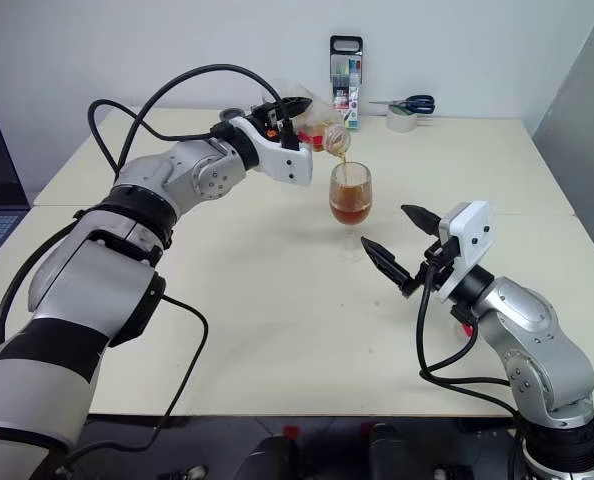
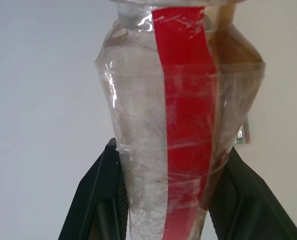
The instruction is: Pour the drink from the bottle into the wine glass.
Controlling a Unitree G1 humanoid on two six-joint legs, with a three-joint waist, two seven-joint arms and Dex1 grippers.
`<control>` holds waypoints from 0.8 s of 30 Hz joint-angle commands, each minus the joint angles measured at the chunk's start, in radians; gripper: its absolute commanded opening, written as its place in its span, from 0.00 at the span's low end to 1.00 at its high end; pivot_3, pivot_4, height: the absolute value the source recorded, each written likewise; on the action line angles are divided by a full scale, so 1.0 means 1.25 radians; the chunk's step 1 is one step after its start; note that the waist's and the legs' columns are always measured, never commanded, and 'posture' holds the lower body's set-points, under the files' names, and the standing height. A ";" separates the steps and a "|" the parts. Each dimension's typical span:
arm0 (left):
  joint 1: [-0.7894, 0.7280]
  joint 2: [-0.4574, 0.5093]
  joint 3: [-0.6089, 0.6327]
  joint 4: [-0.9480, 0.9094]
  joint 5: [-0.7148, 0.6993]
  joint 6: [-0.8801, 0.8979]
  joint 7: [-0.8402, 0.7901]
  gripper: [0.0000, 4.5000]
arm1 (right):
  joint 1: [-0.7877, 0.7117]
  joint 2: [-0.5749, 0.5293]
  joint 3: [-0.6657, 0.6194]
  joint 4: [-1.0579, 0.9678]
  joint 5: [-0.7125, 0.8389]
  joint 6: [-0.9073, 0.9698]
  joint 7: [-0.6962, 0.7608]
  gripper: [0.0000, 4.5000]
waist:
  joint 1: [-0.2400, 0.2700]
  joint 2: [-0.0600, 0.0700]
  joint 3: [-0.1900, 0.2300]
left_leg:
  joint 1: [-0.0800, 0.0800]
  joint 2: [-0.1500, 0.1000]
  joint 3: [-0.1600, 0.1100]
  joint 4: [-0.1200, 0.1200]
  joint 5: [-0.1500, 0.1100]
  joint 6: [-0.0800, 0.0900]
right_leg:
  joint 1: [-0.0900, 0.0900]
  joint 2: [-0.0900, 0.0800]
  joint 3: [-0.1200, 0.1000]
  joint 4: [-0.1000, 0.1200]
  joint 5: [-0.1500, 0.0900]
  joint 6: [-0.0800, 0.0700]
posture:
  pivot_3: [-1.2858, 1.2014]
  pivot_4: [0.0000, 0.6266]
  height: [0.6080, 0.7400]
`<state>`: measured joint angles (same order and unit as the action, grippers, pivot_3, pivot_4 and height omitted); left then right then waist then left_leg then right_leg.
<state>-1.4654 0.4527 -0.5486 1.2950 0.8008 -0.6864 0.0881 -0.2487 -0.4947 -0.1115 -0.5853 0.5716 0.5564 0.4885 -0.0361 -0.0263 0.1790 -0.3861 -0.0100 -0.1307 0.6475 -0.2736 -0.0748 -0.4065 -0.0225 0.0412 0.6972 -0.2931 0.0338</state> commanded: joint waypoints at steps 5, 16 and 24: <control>-0.002 -0.014 0.083 -0.012 -0.115 0.010 -0.101 0.37 | -0.001 0.001 0.001 -0.036 0.001 -0.013 -0.008 1.00 | -0.001 0.000 0.000 | 0.000 0.000 0.000 0.000 0.000 0.000 | 0.000 0.000 0.000 0.000 0.000 0.000 | 0.52 0.24 1.00; 0.073 -0.057 0.270 -0.039 -0.363 0.079 -0.343 0.37 | -0.019 0.008 0.008 -0.021 -0.029 -0.033 -0.021 1.00 | -0.011 0.000 0.000 | 0.000 0.000 0.000 0.001 0.000 -0.001 | 0.000 0.000 0.000 0.001 0.000 0.000 | 0.52 0.24 1.00; 0.178 -0.042 0.463 -0.109 -0.588 0.265 -0.479 0.37 | -0.054 -0.026 0.101 -0.042 -0.049 0.010 0.020 1.00 | -0.026 0.000 0.000 | 0.001 0.001 0.000 0.001 0.001 -0.001 | 0.000 0.000 0.000 0.002 0.000 0.000 | 0.52 0.24 1.00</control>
<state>-1.2500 0.3832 -0.0215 1.2130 0.1350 -0.3942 -0.4813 -0.2867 -0.5165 -0.0016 -0.5855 0.5111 0.5619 0.4999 -0.0681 -0.0257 0.1786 -0.3843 -0.0089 -0.1309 0.6486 -0.2728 -0.0760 -0.4065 -0.0221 0.0412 0.6995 -0.2930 0.0335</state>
